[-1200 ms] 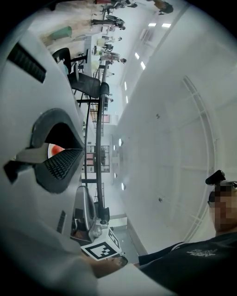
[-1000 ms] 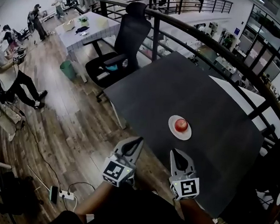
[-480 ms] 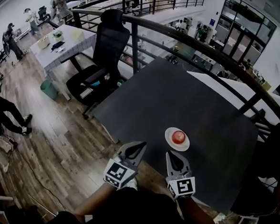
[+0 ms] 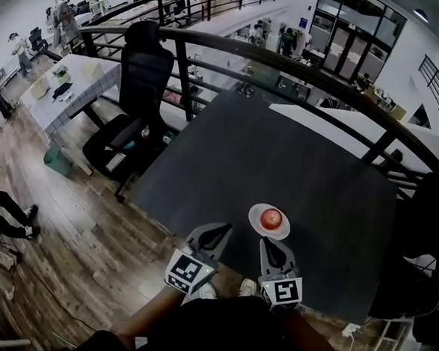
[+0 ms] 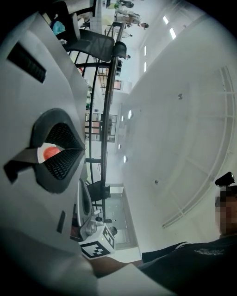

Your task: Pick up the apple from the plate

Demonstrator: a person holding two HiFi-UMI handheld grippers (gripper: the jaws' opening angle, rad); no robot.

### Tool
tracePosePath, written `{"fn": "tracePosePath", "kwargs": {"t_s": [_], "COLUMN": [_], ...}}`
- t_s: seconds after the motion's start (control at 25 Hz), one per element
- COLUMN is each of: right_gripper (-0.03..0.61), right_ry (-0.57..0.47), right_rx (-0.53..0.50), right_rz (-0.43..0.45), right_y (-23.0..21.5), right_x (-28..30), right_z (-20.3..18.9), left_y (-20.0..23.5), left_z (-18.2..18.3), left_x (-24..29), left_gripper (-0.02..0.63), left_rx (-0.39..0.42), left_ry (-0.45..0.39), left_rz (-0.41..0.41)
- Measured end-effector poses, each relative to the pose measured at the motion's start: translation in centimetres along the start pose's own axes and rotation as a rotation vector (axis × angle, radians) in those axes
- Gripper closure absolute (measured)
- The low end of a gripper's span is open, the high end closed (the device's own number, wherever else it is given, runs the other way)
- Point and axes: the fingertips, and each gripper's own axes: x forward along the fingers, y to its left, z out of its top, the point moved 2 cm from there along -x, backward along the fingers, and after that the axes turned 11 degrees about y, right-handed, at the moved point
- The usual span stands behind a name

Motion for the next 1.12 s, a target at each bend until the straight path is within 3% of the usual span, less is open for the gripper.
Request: {"fn": "tracePosePath", "kwargs": {"t_s": [0.6, 1.12], "right_gripper": [0.554, 0.546], "right_ry": [0.004, 0.045], "right_rx": [0.018, 0.013], "right_rz": [-0.002, -0.010], "right_y": [-4.2, -8.1], "right_x": [3.1, 5.1], "right_z": [-1.3, -2.9], "left_y": [0.4, 2.3], "left_z": [-0.4, -1.7], "left_x": [4.9, 8.2], "left_gripper": [0.591, 0.591], "left_rx": [0.010, -0.040], "left_ry": [0.064, 0.097], "left_rz": [0.010, 0.057]}}
